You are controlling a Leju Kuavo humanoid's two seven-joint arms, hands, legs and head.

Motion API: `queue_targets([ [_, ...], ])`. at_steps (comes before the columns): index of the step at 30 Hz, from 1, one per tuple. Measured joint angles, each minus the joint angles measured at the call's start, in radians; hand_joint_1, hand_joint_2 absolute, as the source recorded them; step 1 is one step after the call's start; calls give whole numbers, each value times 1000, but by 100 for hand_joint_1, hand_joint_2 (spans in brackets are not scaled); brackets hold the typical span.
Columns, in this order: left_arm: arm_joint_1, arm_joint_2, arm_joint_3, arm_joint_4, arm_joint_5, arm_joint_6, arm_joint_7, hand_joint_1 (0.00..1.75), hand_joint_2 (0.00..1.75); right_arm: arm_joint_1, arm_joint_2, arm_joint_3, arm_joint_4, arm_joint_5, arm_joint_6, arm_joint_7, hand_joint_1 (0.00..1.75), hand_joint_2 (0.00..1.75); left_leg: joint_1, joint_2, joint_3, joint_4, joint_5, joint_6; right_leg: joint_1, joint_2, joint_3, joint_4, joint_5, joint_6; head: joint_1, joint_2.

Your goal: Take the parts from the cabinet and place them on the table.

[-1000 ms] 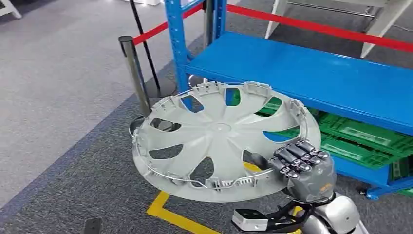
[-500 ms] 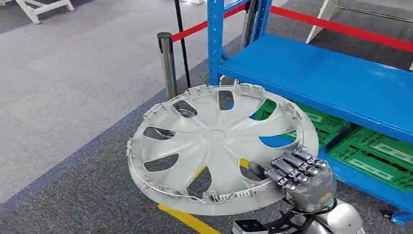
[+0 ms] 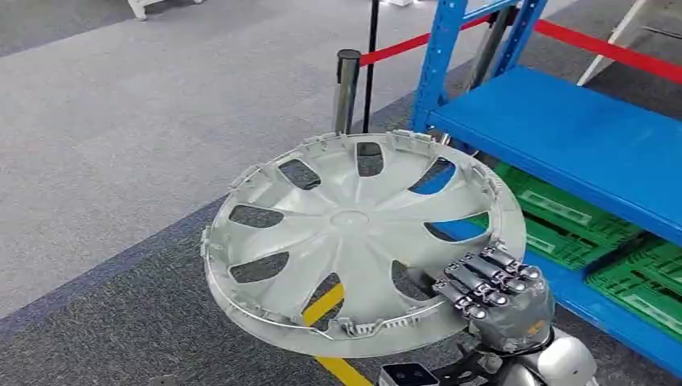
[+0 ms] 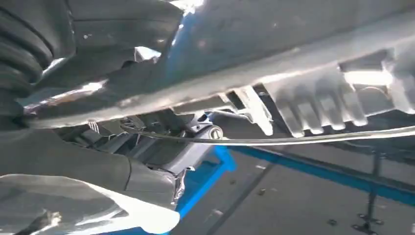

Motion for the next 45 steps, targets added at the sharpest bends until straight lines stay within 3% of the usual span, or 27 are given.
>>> queue_targets([
  [1, 0, -1, 1, 0, 2, 0, 0, 0, 175, -1, 0, 0, -2, 1, 0, 0, 175, 175, 7, -11, 5, -8, 6, 9, -7, 29, -8, 10, -15, 8, 2, 0],
  [2, 0, -1, 1, 0, 2, 0, 0, 0, 175, 0, 0, 0, -3, 1, 0, 0, 175, 175, 8, -20, 5, -9, 7, 16, -7, 86, -23, 44, -39, 8, 5, 0],
  [3, -2, -1, 1, 0, 2, 0, 0, 0, 175, 2, 0, -2, -5, 2, 0, 0, 175, 175, 8, -31, 3, -9, 8, 21, -8, 118, -59, 119, -79, 8, 9, 0],
  [5, -4, -2, 1, 0, 2, 0, 0, 0, 175, 4, 0, -5, -5, 1, 0, 0, 175, 175, 5, -56, 3, -9, 8, 23, -7, 134, -142, 280, -141, 8, 11, 0],
  [6, -4, -2, 1, 0, 2, 0, 0, 0, 175, 6, 0, -5, -5, 2, 0, 0, 175, 175, 3, -71, 3, -8, 8, 23, -6, 134, -169, 324, -143, 8, 11, 0],
  [8, -3, -1, 2, 0, 2, -2, 0, 0, 175, 10, 0, -5, -5, 7, 0, 0, 175, 175, 3, -100, 5, -8, 8, 23, -6, 136, -147, 252, -73, 4, 11, 0],
  [10, -4, -1, 2, 0, -2, -3, -1, 0, 175, 10, 0, -5, -5, 14, 0, 0, 175, 175, 4, -126, 9, -6, 8, 21, -9, 163, -68, 79, 20, 0, 11, 0],
  [11, -4, -1, 2, 0, -6, -4, -2, 0, 175, 10, -1, -5, -6, 14, 0, 0, 175, 175, 4, -136, 6, -5, 7, 18, -13, 215, -43, 31, 18, -3, 11, 0],
  [12, -8, 0, 2, 0, -9, -5, -3, 0, 175, 13, -1, -5, -10, 15, 0, 0, 175, 175, 1, -148, -1, 6, 7, 11, -18, 223, -35, 9, 16, -3, 8, 0],
  [15, -2, 2, 2, 0, -30, 1, 3, 0, 175, 13, -2, -5, -17, 19, -1, 0, 175, 175, 9, -177, -9, -3, 18, -9, -9, 194, -31, 12, 21, -16, 11, 0],
  [16, -3, 6, 2, 0, -33, 4, 10, 0, 175, 12, -2, -7, -19, 21, -1, 0, 175, 175, 8, -160, -11, 5, 11, -13, -16, 178, -26, 5, 25, -23, 10, 0],
  [17, -2, 5, 1, 0, -41, 6, 13, 0, 175, 12, -2, -8, -20, 23, -1, 0, 175, 175, 2, -106, -21, 33, -10, -20, -16, 166, -21, 4, 23, -27, 1, 0],
  [18, -5, 5, 1, 0, -43, 6, 16, 0, 175, 14, -2, -9, -24, 23, -1, 1, 175, 175, 5, -74, -50, 96, -47, -26, -14, 151, -19, 4, 20, -32, -2, 0],
  [20, -8, 6, 0, 0, -50, 8, 17, 0, 175, 15, -2, -10, -27, 26, -1, 0, 175, 175, 12, -55, -120, 248, -113, -34, -10, 120, -16, 4, 16, -36, -1, 0],
  [22, -7, 6, 0, 0, -53, 8, 19, 0, 175, 19, -3, -10, -29, 29, -1, 0, 175, 175, 16, -52, -148, 304, -117, -39, -10, 92, -13, 5, 12, -35, -2, 0],
  [23, -5, 7, 0, 0, -53, 8, 20, 0, 175, 21, -3, -10, -31, 29, -1, 0, 175, 175, 18, -49, -127, 263, -84, -39, -10, 79, -10, 5, 9, -34, -2, 0],
  [25, -4, 9, 0, 0, -53, 8, 21, 0, 175, 24, -5, -11, -38, 30, -1, 0, 175, 175, 17, -23, -36, 91, 3, -33, -10, 57, 1, 5, 2, -30, -2, 0],
  [27, -9, 10, 0, 0, -52, 10, 21, 0, 175, 25, -6, -12, -45, 29, -1, 0, 175, 175, -4, 44, 6, 6, -1, -20, -1, 40, 6, 5, -8, -17, -1, 0],
  [31, -9, 11, 1, 0, -41, 19, 17, 0, 175, 26, -10, -12, -56, 24, -1, -1, 175, 175, 0, -3, 3, -1, 2, 4, -1, 1, 21, -6, -17, 5, 0, 0],
  [33, -7, 10, 2, 0, -40, 24, 15, 0, 175, 25, -11, -12, -60, 21, -1, 0, 175, 175, 7, -22, 7, -8, 5, 16, -7, 99, -12, 63, -66, 8, 10, 0],
  [36, -12, 7, 2, 0, -40, 24, 15, 0, 175, 30, -15, -14, -60, 20, -1, 0, 175, 175, 4, -61, 7, -7, 3, 22, -5, 133, -139, 297, -151, 7, 13, 0],
  [37, -12, 7, 2, 0, -40, 24, 15, 0, 175, 33, -17, -14, -60, 20, -1, 0, 175, 175, 3, -75, 8, -7, 3, 22, -5, 133, -160, 318, -140, 6, 14, 0],
  [38, -12, 7, 2, 0, -39, 24, 14, 0, 175, 33, -18, -14, -60, 19, -1, -1, 175, 175, 3, -91, 10, -7, 3, 22, -5, 134, -158, 289, -104, 4, 14, 0],
  [40, -12, 8, 3, 0, -29, 24, 8, 0, 175, 28, -19, -14, -60, 18, -1, 0, 175, 175, 3, -120, 16, -6, 2, 20, -6, 147, -98, 133, 2, -1, 14, 0],
  [41, -12, 7, 4, 0, -27, 24, 5, 0, 175, 22, -19, -14, -60, 16, -1, 0, 175, 175, 4, -131, 17, -5, 0, 18, -9, 176, -65, 48, 43, -3, 15, 0],
  [42, -13, 7, 4, 0, -22, 24, 3, 0, 175, 15, -19, -14, -59, 16, -1, -1, 175, 175, 0, -141, 11, -1, 0, 12, -12, 218, -53, 27, 27, -2, 13, 0],
  [45, -10, 9, 7, 0, -19, 16, 5, 0, 175, 8, -19, -13, -59, 20, -1, -1, 175, 175, 11, -170, -1, -2, 9, -6, -5, 197, -41, 18, 27, -9, 12, 0],
])
